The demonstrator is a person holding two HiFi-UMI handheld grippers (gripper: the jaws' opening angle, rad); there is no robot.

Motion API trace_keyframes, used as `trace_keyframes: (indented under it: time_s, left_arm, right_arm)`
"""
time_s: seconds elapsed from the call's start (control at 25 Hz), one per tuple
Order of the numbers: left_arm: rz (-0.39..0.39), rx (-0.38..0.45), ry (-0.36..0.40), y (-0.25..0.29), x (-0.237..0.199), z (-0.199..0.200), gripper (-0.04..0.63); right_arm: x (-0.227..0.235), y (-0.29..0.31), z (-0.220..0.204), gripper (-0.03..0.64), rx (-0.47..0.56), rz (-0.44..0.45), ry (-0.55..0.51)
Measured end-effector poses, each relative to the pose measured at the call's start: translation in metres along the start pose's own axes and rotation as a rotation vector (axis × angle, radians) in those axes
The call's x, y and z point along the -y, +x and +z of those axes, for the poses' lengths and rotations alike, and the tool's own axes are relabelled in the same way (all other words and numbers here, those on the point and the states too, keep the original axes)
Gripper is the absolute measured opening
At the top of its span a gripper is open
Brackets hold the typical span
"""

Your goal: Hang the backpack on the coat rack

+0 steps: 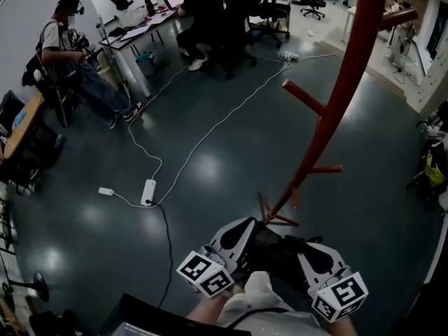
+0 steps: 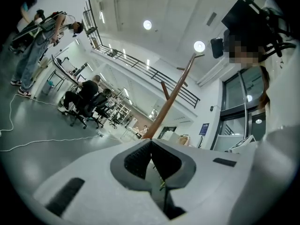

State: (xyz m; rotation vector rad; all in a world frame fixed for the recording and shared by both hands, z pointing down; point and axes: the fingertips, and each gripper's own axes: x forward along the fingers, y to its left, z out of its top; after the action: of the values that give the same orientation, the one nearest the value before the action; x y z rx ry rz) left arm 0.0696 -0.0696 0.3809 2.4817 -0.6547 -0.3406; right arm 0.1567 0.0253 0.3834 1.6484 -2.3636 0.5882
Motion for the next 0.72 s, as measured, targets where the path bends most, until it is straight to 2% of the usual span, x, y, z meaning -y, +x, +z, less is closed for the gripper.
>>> trace_keyframes:
  time_s: [0.32, 0.72]
  left_arm:
    - [0.063, 0.026, 0.018, 0.026, -0.019, 0.002, 0.009]
    - [0.089, -0.004, -0.026, 0.054, -0.054, -0.018, 0.009]
  right_arm:
    - [0.032, 0.035, 0.018, 0.046, 0.004, 0.055, -0.049]
    - [0.082, 0.078, 0.022, 0.046, 0.002, 0.019, 0.03]
